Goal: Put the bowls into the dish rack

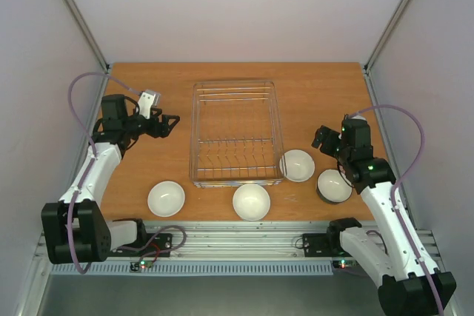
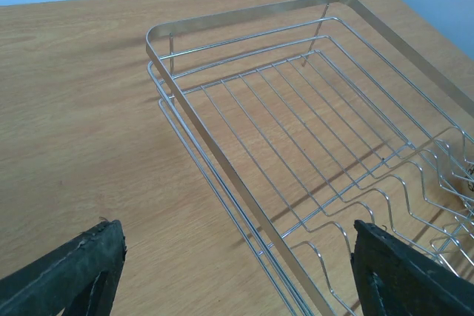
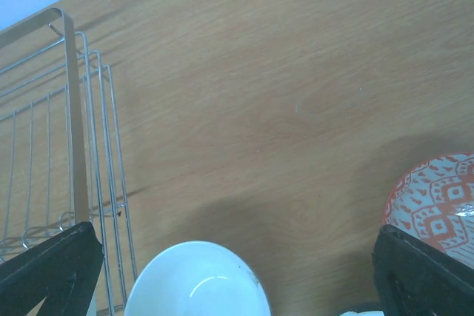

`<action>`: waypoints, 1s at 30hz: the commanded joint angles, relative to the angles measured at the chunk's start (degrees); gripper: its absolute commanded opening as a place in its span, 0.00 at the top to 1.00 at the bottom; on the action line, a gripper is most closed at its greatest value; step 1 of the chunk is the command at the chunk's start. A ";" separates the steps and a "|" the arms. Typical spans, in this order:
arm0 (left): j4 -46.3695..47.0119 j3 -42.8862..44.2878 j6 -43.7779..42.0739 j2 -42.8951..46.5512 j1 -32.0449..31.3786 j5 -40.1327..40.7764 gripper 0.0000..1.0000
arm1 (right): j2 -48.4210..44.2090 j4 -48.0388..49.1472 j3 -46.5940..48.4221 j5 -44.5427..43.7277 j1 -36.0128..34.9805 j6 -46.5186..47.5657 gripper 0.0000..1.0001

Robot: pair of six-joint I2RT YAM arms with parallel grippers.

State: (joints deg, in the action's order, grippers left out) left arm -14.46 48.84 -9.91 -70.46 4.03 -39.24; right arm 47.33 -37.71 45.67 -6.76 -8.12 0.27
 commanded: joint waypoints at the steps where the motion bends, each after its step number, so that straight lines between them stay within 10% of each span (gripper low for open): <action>1: 0.90 0.81 -0.48 0.03 -0.12 -1.06 0.17 | -0.36 0.68 -0.17 -0.30 -0.41 -0.16 0.02; 11: 1.12 0.60 0.13 1.89 -0.12 -2.10 0.16 | 0.92 -1.44 -1.35 0.38 0.37 -4.01 0.02; 16: 1.29 0.56 0.54 1.92 -0.16 -2.87 0.17 | 11.78 -3.48 1.27 4.78 0.44 -2.79 0.46; 30: 2.06 0.29 0.91 2.10 -0.16 -3.21 0.17 | 21.52 -0.28 -0.99 16.32 0.38 -1.92 0.57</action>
State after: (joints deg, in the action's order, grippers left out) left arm -14.39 48.84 -9.45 -69.56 4.03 -41.21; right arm 68.25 -38.79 45.87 6.70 -7.88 -2.15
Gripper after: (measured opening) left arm 0.835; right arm 0.435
